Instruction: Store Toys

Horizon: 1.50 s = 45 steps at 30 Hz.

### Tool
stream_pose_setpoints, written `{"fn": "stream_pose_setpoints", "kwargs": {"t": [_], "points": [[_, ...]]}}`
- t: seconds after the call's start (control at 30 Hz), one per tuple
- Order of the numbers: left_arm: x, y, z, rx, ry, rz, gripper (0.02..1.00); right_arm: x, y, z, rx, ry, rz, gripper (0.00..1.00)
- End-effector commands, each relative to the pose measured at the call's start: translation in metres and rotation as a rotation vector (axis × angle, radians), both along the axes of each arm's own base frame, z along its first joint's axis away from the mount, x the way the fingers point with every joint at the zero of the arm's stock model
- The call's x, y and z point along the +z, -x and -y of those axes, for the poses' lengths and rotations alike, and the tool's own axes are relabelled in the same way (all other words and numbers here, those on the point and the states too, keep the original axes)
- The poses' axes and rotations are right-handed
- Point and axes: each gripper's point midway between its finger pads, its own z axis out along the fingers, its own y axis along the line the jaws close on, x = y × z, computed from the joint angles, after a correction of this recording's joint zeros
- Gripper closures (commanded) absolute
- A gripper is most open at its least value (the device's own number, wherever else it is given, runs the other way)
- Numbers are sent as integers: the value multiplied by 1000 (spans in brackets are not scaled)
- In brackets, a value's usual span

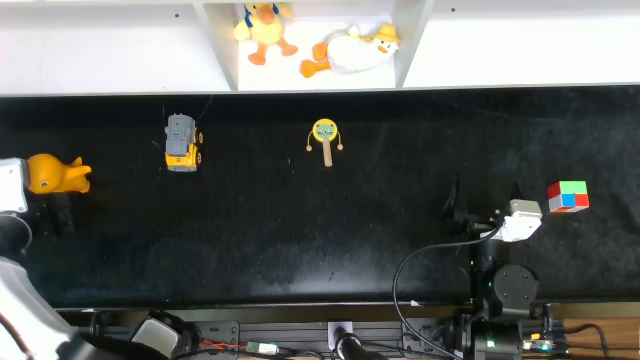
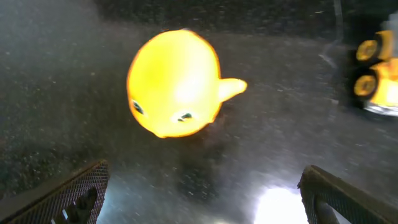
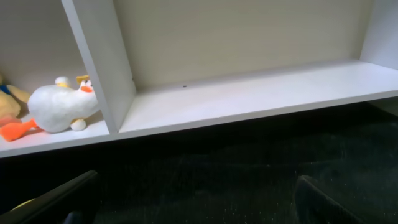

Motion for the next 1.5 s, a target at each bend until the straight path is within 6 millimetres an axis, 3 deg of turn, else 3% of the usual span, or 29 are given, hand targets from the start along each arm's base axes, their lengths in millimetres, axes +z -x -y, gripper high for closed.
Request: {"fn": "stream_pose_setpoints", "kwargs": {"t": [0.03, 0.33, 0.6, 0.77, 0.87, 0.97, 1.13, 1.23, 1.33, 1.5], "points": [[-14, -7, -19, 4, -11, -25, 20, -3, 0, 0, 3, -4, 1, 7], [-40, -35, -32, -39, -5, -10, 18, -3, 0, 0, 3, -4, 1, 5], [-27, -52, -48, 27, -29, 78, 27, -3, 0, 0, 3, -4, 1, 5], [-23, -59, -39, -9, 6, 122, 42, -3, 0, 0, 3, -4, 1, 5], [-22, -59, -39, -5, 16, 129, 194, -3, 0, 0, 3, -4, 1, 7], [-23, -59, -38, -5, 18, 128, 516, -3, 0, 0, 3, -4, 1, 5], [-21, -61, -34, -21, 37, 142, 739, -3, 0, 0, 3, -4, 1, 5], [-14, -63, -27, -19, 75, 174, 809, -3, 0, 0, 3, -4, 1, 5], [-1, -61, -24, 30, 109, 201, 814, -3, 0, 0, 3, -4, 1, 7], [32, -53, -10, 77, 109, 248, 833, -3, 0, 0, 3, -4, 1, 3]]}}
